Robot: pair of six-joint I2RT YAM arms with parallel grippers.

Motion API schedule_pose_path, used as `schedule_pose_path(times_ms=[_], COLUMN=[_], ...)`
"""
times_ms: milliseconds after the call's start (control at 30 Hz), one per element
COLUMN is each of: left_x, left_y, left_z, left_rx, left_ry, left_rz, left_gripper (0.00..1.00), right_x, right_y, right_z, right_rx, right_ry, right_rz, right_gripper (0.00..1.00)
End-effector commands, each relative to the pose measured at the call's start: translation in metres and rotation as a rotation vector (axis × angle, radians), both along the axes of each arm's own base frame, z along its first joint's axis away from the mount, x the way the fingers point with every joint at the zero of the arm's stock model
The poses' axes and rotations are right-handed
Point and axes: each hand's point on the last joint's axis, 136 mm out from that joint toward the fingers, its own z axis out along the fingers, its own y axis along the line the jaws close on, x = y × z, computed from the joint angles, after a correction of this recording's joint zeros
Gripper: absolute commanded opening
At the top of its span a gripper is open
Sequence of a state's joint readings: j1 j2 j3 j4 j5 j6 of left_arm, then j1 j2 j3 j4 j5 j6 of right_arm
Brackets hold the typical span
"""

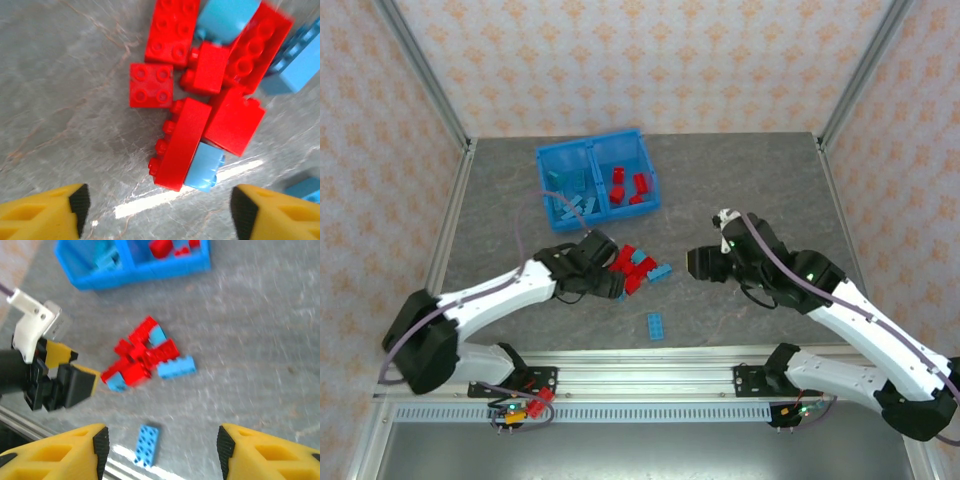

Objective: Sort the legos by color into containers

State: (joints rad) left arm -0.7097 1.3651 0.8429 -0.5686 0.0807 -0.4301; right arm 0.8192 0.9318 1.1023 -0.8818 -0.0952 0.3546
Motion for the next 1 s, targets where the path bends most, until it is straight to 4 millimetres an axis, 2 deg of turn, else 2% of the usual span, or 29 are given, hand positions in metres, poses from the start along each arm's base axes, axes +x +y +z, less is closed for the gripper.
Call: schedule_pose_path(times_ms=[0, 167, 267, 433, 567, 633, 767, 967], left_x=[0.016, 0.028, 0.029, 0.028, 0.024, 0.022, 0.018, 0.009], left_y=[-0.016, -0.017, -0.017, -0.014, -0.007, -0.003, 0.006, 0.004], left_z=[-0.005, -0.024, -0.034, -0.05, -0.063, -0.068, -0.071, -0.068], left_rx=[-0.046, -0.017, -0.013, 0.002, 0.037, 0.063, 0.104, 0.055], left_ry=[0.005, 0.0, 0.017, 0.05, 0.073, 0.081, 0.092, 0.095], left_rz=[0.0, 0.02, 0.023, 0.028, 0.029, 0.034, 0.04, 0.045], left_gripper=[0.68, 0.47, 0.42, 0.4, 0.49, 0.5, 0.43, 0.31], right_x=[-0.006, -0.002, 0.0, 0.003, 0.004, 0.004, 0.002, 0.003], right_y=[-0.009, -0.003, 0.002, 0.007, 0.01, 0.01, 0.008, 0.007], right_z=[-0.008, -0.003, -0.006, -0.005, -0.002, -0.001, -0.003, -0.002], right_rx=[-0.002, -0.01, -0.025, -0.018, 0.0, 0.003, -0.004, 0.002], right_ry=[0.029, 0.024, 0.038, 0.041, 0.039, 0.041, 0.052, 0.048], right_rz=[-0.04, -0.021, -0.007, -0.001, -0.002, -0.002, -0.011, -0.023], right_gripper=[0.61, 0.61, 0.61, 0.61, 0.61, 0.61, 0.61, 0.61])
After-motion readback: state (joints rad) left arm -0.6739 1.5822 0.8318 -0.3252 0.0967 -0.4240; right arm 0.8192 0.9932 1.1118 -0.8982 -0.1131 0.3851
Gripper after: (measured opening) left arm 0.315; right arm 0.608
